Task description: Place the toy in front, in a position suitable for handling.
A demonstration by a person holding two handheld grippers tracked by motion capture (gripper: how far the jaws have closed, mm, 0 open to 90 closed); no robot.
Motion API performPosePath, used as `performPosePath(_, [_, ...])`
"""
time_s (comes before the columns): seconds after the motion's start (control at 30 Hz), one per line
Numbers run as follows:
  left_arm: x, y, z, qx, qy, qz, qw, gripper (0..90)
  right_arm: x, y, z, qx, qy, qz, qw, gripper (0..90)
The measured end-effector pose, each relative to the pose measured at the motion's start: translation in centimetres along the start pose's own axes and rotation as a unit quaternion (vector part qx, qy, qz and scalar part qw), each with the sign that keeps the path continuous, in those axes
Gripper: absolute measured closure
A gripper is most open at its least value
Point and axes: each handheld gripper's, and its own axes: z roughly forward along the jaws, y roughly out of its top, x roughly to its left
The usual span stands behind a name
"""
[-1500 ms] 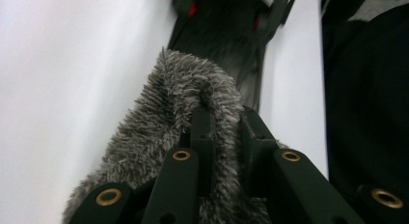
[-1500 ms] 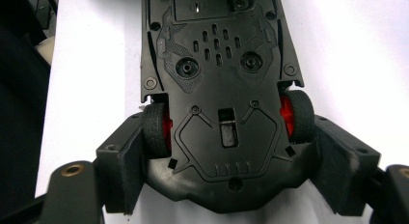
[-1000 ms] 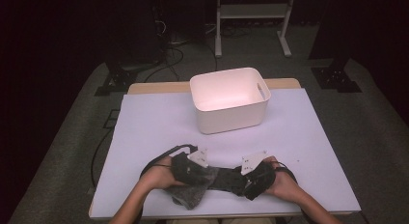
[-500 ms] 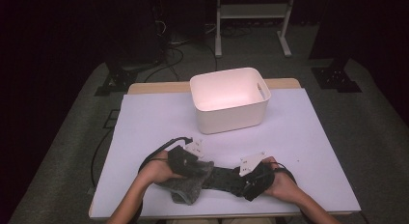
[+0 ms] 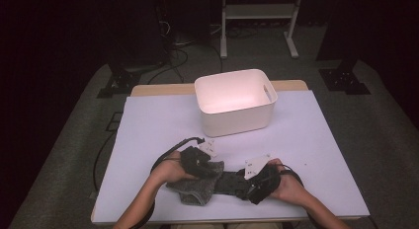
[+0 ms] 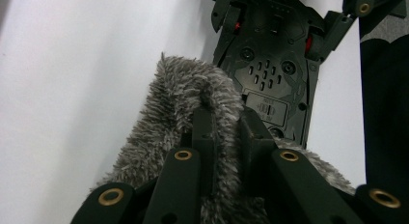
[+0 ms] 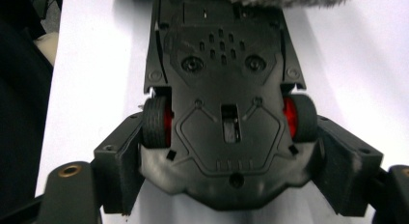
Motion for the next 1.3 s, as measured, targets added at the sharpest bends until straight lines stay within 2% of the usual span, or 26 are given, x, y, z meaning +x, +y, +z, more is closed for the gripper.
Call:
performPosePath(0.13, [-0.1,-0.3,-0.1,-0.003,-0.004,0.000,1.0000,80.1,0.1,-0.5,-0.2,0.000,-0.003,0.004,1.0000,21.3])
performPosePath(0.23, [-0.2,-0.8,-0.3,-0.011,-0.007,-0.007,0.9999,80.0,0.0,-0.9,-0.5,0.000,-0.002,0.006,1.0000,22.7])
performPosePath(0.43, [-0.5,-0.9,-0.4,-0.012,-0.009,-0.001,0.9999,80.1,0.1,-1.1,-0.5,-0.006,-0.001,0.011,0.9999,24.5])
performPosePath(0.57, [-0.8,-0.2,0.0,-0.013,-0.024,0.009,0.9996,80.2,0.1,-1.0,-0.5,-0.006,-0.002,0.015,0.9999,24.5])
performPosePath(0.6, [-1.1,0.6,0.5,-0.014,-0.036,0.019,0.9991,80.2,0.1,-0.9,-0.4,-0.007,-0.007,0.013,0.9999,24.6])
performPosePath(0.67, [-1.3,1.1,0.8,-0.012,-0.041,0.025,0.9988,80.1,0.1,-0.8,-0.4,-0.006,-0.008,0.012,0.9999,24.5])
performPosePath(0.73, [-1.8,2.3,1.6,-0.007,-0.051,0.040,0.9979,80.1,0.1,-0.7,-0.3,-0.008,-0.009,0.011,0.9999,24.5])
performPosePath(0.83, [-1.9,3.3,2.4,0.008,-0.054,0.052,0.9972,80.2,0.0,-0.6,-0.2,-0.004,-0.012,0.003,0.9999,24.5])
performPosePath(0.9, [-1.8,3.2,2.3,0.011,-0.053,0.048,0.9974,80.3,-0.1,-0.8,-0.2,-0.005,-0.005,0.008,0.9999,24.5])
performPosePath(1.07, [-1.5,2.6,2.2,-0.008,-0.058,0.031,0.9978,80.3,-0.4,-0.9,-0.2,-0.009,0.007,0.010,0.9999,24.5])
performPosePath(1.3, [-1.7,2.5,2.2,-0.008,-0.050,0.039,0.9979,80.3,-0.1,-0.9,-0.3,-0.005,-0.002,0.008,1.0000,24.6])
